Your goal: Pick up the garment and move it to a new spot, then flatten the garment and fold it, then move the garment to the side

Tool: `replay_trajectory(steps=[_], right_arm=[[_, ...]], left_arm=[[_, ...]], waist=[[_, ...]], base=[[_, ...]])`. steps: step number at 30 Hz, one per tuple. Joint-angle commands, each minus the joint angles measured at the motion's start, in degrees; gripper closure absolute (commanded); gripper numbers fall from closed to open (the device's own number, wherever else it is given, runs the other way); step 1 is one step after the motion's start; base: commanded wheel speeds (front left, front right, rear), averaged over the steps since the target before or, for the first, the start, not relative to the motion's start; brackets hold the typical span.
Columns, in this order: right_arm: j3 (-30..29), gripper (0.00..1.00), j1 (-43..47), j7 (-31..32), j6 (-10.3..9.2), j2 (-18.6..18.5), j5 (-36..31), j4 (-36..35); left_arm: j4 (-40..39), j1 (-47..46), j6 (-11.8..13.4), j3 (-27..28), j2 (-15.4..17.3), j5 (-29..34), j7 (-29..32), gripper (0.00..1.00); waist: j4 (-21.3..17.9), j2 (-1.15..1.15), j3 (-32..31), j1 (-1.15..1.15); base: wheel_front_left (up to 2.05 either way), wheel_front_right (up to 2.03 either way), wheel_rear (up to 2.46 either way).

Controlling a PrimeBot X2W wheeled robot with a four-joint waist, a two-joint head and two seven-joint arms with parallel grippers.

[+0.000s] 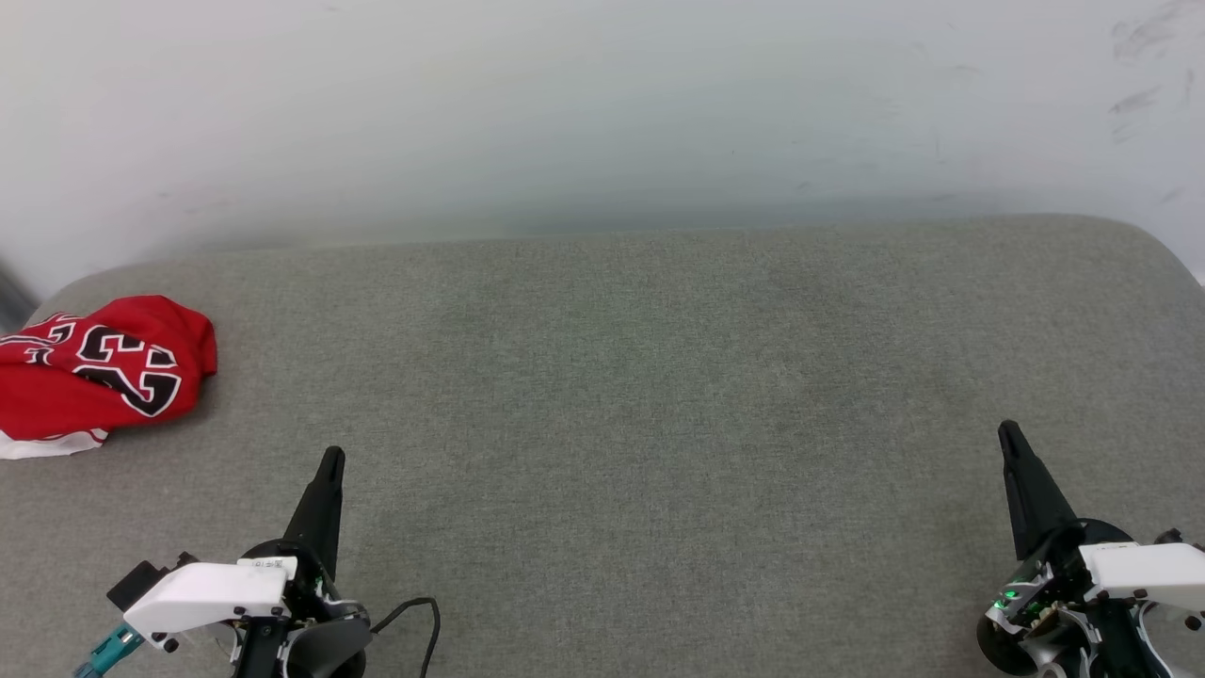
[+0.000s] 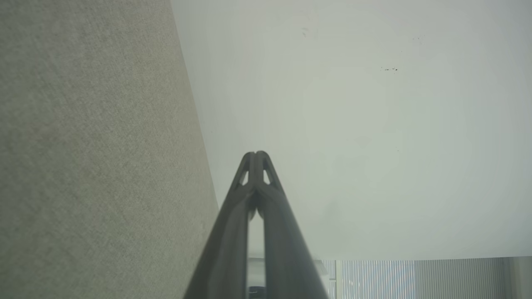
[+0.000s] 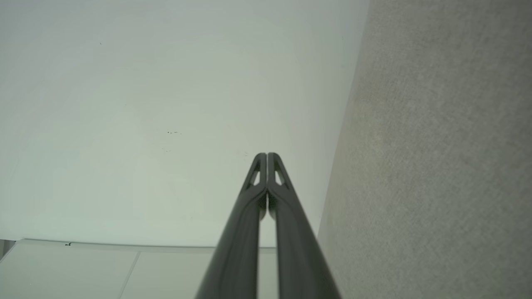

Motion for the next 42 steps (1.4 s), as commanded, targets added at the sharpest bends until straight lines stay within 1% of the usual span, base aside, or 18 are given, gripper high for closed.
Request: replay_trajectory(steps=[1,14,15,19,27,32,38,42], right_arm=[[0.0,1.0,-0.6,0.0,0.0,0.2,-0.3,0.0],[0.0,1.0,-0.6,0.0,0.0,0.2,-0.3,0.0],[0.0,0.0,0.0,0.0,0.0,0.0,0.0,0.0],[0.2,0.0,1.4,-0.2,-0.01,0.0,-0.1,1.4],[2.0,0.0,2.1,-2.6,-0.01,0.0,-2.2,0.3],[2.5,0.0,2.3,-3.9,0.0,0.0,-4.8,0.0],[1.9,0.0,2.3,-5.5,0.0,0.1,-11.2,-0.7],[1.3,0.0,2.3,-6.4,0.0,0.1,-17.6,-1.7]], left_arm=[[0.0,-0.4,-0.2,0.2,-0.1,0.1,0.2,1.0],[0.0,-0.4,-0.2,0.2,-0.1,0.1,0.2,1.0],[0.0,0.0,0.0,0.0,0.0,0.0,0.0,0.0],[1.4,1.4,0.0,-0.3,-0.2,0.2,-0.3,0.0],[-0.4,2.5,0.0,-0.4,-0.1,2.4,-2.6,0.0],[-1.4,3.1,0.0,0.1,-0.1,4.7,-4.0,0.0],[-2.4,3.6,0.0,1.6,-0.1,9.5,-5.5,0.0],[-3.9,3.9,0.0,2.3,-0.1,13.6,-6.5,0.0]], waist=[[0.0,0.0,0.0,0.0],[0.0,0.0,0.0,0.0],[0.0,0.0,0.0,0.0],[0.0,0.0,0.0,0.0],[-0.1,0.0,0.1,0.0],[-0.1,0.0,0.2,0.0],[-0.2,0.0,0.3,0.0],[-0.3,0.0,0.4,0.0]], base=[[0.0,0.0,0.0],[0.0,0.0,0.0],[0.0,0.0,0.0],[0.0,0.0,0.0],[0.0,0.0,0.0],[0.0,0.0,0.0],[0.0,0.0,0.0],[0.0,0.0,0.0]])
